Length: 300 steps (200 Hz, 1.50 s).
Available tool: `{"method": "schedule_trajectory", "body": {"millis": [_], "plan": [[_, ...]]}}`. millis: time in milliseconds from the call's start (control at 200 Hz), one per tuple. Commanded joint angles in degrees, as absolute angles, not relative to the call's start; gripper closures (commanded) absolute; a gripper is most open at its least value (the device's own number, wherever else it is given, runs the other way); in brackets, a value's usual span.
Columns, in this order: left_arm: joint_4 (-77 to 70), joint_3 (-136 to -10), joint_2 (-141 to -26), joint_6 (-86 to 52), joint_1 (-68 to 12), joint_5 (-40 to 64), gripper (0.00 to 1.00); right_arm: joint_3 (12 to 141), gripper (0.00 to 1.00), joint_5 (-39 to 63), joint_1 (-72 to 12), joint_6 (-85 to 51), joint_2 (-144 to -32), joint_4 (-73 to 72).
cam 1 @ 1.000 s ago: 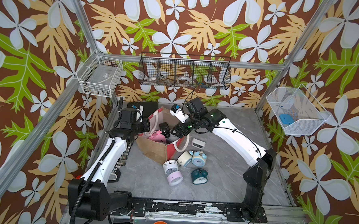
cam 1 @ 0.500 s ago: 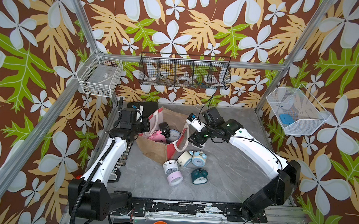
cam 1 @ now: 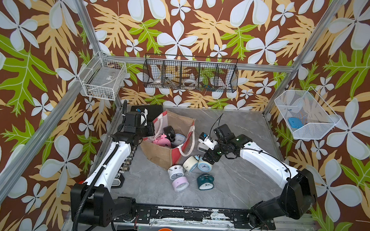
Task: Put the alarm clock into the canvas bag
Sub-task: Pick up the alarm from the center of the board.
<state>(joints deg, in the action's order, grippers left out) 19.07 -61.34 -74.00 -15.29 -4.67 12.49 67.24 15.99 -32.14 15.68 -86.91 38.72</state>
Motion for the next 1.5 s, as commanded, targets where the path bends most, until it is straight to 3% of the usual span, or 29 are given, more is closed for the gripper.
{"method": "schedule_trajectory", "body": {"millis": [0,310,886,1496], "plan": [[17.8,-61.7,-74.2,-15.2,-4.7,12.6,1.00,65.1,0.13,15.8,-32.1,16.1,-87.0,34.6],[17.8,-61.6,-74.1,-15.1,-4.7,12.5,1.00,62.5,0.13,16.5,-31.1,17.9,-89.5,32.3],[17.9,-61.7,-74.2,-15.1,-4.7,12.0,1.00,61.4,0.24,20.4,-31.2,17.8,-96.1,31.9],[18.1,-61.7,-74.6,-15.0,-4.7,11.9,1.00,61.7,0.45,20.6,-31.7,17.7,-94.9,32.0]]}}
